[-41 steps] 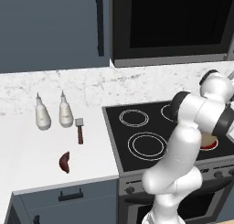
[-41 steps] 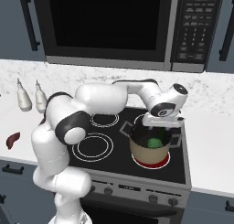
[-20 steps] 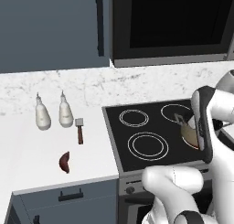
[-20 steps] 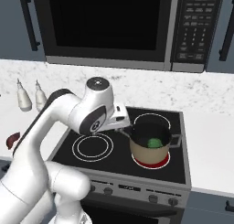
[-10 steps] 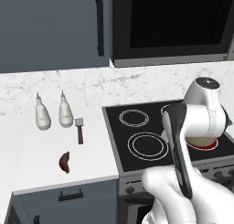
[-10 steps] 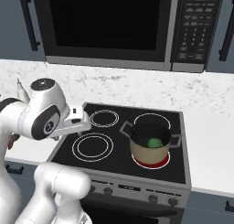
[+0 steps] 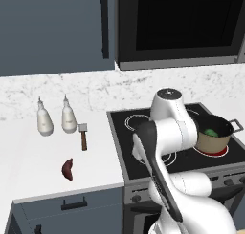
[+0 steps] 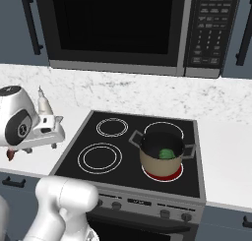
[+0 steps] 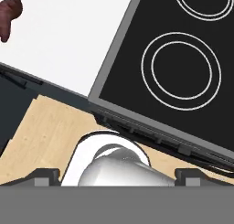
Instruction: Put the potato and broccoli in the pot. Retrieve the spatula and lightly stir the vegetables in the pot.
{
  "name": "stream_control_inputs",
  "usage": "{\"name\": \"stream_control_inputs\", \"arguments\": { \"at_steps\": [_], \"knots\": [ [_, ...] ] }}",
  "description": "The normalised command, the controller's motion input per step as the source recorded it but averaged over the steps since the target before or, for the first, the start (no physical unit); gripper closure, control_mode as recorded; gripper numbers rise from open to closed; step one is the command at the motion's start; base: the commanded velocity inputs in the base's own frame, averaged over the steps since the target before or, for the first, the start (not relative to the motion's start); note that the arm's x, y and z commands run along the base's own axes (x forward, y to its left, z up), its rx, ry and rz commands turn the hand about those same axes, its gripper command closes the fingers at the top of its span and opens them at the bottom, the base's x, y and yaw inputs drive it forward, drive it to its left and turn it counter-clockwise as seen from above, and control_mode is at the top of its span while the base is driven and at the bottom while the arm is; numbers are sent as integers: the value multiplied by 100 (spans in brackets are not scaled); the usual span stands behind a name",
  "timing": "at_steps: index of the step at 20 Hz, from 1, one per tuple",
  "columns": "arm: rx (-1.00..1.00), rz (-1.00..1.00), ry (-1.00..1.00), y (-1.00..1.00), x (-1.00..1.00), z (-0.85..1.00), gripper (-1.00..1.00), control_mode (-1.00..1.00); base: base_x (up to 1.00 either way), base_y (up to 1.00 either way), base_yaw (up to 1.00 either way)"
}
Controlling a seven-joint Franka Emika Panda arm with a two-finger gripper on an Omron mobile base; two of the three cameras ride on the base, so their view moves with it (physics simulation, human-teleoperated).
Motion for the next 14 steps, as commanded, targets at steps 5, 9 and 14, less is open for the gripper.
{"name": "stream_control_inputs", "arguments": {
  "at_steps": [5, 9, 14],
  "knots": [
    [0, 0, 11, 100, 0, -17, -100, -100, 0, 0, 0],
    [0, 0, 8, 100, 3, -30, -100, -100, 0, 0, 0],
    [0, 0, 2, 100, 28, -42, -100, -100, 0, 0, 0]
  ]
}}
